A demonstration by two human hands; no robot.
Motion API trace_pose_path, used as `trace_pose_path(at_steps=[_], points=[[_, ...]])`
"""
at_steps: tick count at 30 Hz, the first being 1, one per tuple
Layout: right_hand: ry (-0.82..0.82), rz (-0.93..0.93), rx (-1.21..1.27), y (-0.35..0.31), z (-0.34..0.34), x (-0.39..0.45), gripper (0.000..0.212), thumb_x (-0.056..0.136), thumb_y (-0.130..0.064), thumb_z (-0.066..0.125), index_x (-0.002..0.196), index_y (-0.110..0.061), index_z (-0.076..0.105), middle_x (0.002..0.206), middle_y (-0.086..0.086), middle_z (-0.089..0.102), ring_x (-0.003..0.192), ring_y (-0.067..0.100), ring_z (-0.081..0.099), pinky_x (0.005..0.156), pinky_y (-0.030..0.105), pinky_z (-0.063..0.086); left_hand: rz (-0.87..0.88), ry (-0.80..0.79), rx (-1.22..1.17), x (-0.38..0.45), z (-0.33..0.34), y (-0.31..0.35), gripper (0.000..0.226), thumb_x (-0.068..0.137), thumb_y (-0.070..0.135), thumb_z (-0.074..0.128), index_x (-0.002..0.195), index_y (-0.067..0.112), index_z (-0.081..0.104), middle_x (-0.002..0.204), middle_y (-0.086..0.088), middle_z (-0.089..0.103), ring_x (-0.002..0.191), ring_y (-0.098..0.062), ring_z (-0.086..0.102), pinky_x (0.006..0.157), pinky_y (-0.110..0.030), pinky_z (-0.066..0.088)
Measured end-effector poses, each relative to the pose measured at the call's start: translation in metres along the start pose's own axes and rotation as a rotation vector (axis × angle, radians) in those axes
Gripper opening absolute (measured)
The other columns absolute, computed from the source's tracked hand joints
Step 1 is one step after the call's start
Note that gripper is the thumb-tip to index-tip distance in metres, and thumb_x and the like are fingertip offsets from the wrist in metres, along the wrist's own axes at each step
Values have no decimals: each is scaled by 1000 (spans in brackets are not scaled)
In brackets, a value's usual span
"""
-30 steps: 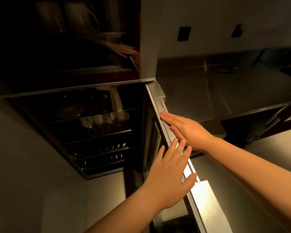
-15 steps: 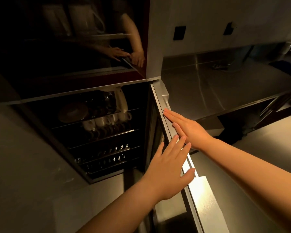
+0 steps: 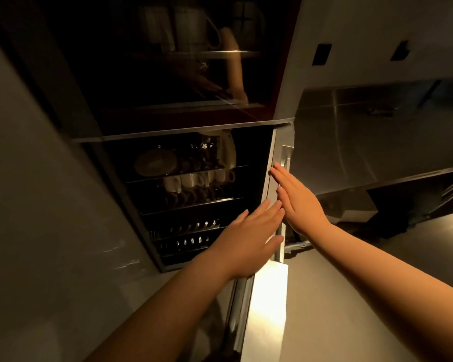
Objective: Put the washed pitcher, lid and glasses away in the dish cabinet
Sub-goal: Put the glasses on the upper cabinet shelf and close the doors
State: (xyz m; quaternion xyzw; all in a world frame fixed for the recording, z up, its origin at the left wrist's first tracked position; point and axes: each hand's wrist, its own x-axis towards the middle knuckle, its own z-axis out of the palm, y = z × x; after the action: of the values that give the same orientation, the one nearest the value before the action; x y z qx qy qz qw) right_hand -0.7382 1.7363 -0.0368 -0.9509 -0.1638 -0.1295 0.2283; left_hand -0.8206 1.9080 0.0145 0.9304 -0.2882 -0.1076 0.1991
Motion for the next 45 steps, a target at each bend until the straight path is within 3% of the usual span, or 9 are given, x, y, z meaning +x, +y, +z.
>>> trace_pose_path(at_steps=[6,11,19,24,26,32,40,45], points=[[38,-5,7,-25,19,13,57,95,-45,21,148,-24,26,156,-6,19,140,12,26,110,33,30,-32,8,142,-11,-21,-32,52,104,22,24,152,22,2,159,8,-5,145,-8,-9,117,-32,-1],[54,-17,-72,-44,33,28,55,96,-34,35,148,-19,25,156,3,19,144,17,11,117,42,17,-115,34,312,-16,-26,-59,63,100,11,33,151,20,-2,159,4,-10,145,-13,-10,117,-34,-3],[-14,-109,-175,-48,58,58,66,94,-48,28,150,-16,14,157,4,7,145,17,-1,117,37,5,-321,127,445,-4,-29,-82,62,102,42,18,150,12,-7,159,-7,-10,146,-22,-11,116,-36,-4],[-18,-130,-187,-47,79,79,67,96,-48,24,151,-13,8,158,7,3,145,20,-4,118,38,4,-442,329,597,14,-1,-117,72,101,49,18,141,5,-24,153,-16,-23,142,-31,-18,110,-41,-15],[-19,-168,-170,-44,84,85,66,97,-46,25,151,-14,3,158,8,-1,145,22,-6,118,35,-1,-469,431,628,23,9,-131,75,99,51,19,144,5,-19,153,-18,-21,142,-33,-17,113,-44,-14],[-40,-326,-191,-26,98,112,71,95,-39,36,151,-15,-1,158,10,-6,145,30,-3,117,40,1,-528,578,571,53,14,-169,68,98,48,20,151,12,-1,158,-16,-9,146,-33,-5,117,-43,-3],[-96,-563,-246,-2,119,144,75,90,-30,45,151,-15,5,158,9,-1,145,28,3,116,43,7,-527,622,562,78,23,-210,74,92,45,23,151,9,-4,158,-16,-7,146,-30,-2,116,-43,5],[-91,-552,-266,-1,128,163,69,90,-31,42,150,-13,14,157,10,11,145,25,7,117,41,5,-524,622,567,88,25,-232,76,90,43,26,150,9,-7,158,-16,-8,146,-29,-5,116,-41,5]])
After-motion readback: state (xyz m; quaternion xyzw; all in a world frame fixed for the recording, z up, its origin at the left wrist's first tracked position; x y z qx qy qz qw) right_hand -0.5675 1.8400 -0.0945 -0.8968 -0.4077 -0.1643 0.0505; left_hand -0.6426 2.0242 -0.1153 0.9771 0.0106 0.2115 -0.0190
